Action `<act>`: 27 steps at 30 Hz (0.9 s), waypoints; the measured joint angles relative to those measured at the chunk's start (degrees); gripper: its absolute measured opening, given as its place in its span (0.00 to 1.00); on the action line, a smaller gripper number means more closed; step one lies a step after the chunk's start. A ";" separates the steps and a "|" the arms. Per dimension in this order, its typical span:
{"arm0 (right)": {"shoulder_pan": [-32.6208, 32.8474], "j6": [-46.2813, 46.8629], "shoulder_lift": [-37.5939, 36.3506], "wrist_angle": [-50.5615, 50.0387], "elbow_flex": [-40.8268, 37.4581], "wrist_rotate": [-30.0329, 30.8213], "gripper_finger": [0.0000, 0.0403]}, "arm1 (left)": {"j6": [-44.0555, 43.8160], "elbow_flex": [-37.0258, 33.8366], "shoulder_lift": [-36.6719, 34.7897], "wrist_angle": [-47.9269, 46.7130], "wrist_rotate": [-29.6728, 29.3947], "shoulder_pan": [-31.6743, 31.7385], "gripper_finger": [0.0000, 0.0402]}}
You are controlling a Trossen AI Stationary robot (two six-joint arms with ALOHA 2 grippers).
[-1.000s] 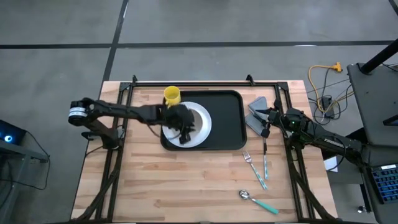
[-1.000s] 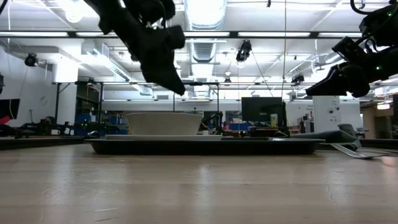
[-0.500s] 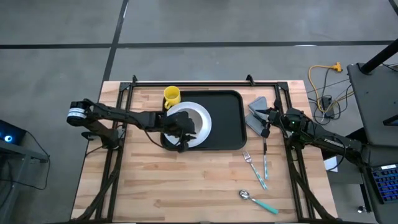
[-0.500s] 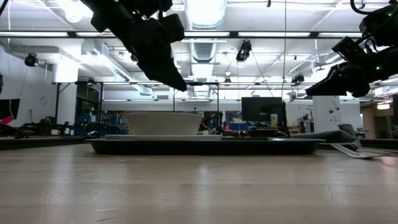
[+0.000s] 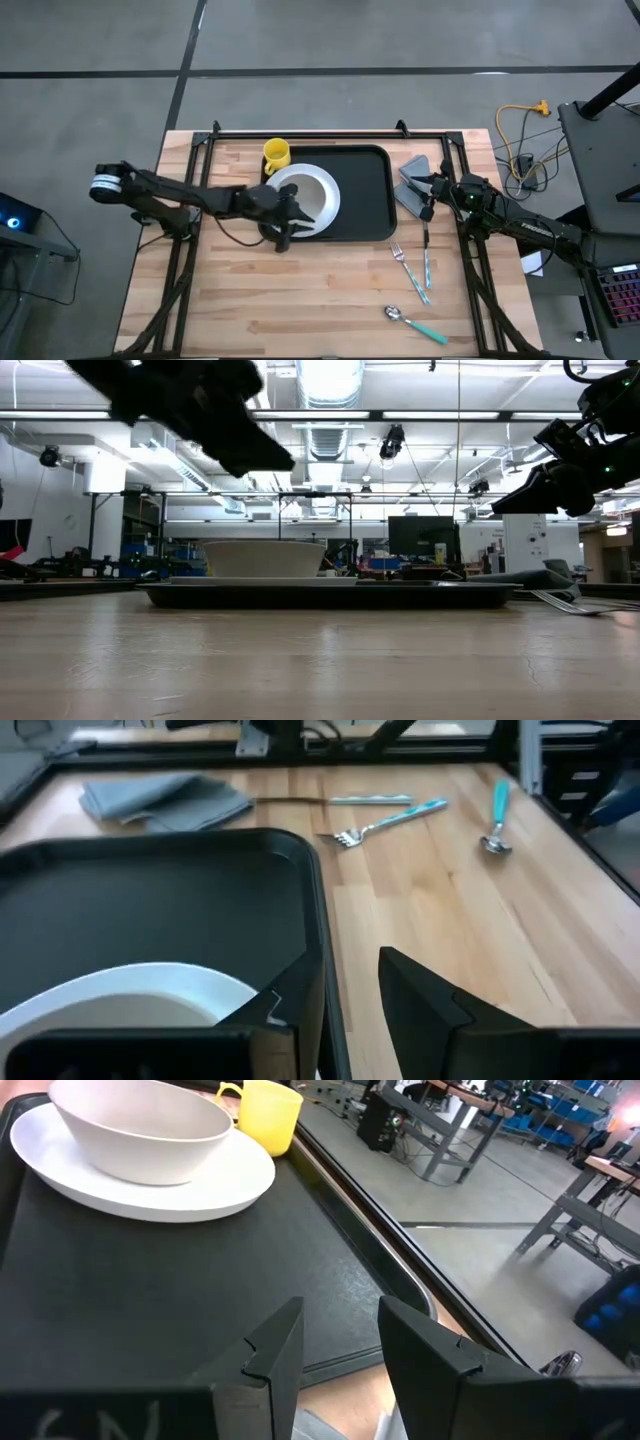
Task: Set up tray
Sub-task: Put the gray napkin on the black serving tray to the right of the white plate
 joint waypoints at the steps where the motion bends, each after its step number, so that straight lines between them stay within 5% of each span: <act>1: 0.00 0.02 0.00 0.00 0.00 0.00 0.31 | 0.33 -1.85 -1.54 0.90 0.03 0.00 0.21; 8: 0.00 0.02 0.00 0.02 0.00 0.00 0.30 | -0.44 -11.83 -15.09 3.10 0.07 0.02 0.21; 16: 0.00 0.02 0.00 0.00 0.00 0.00 0.31 | -0.66 -21.40 -28.81 16.06 0.09 0.00 0.21; 27: 0.02 0.02 0.00 0.02 0.00 -0.02 0.31 | -0.68 -27.72 -38.76 19.94 0.09 0.01 0.21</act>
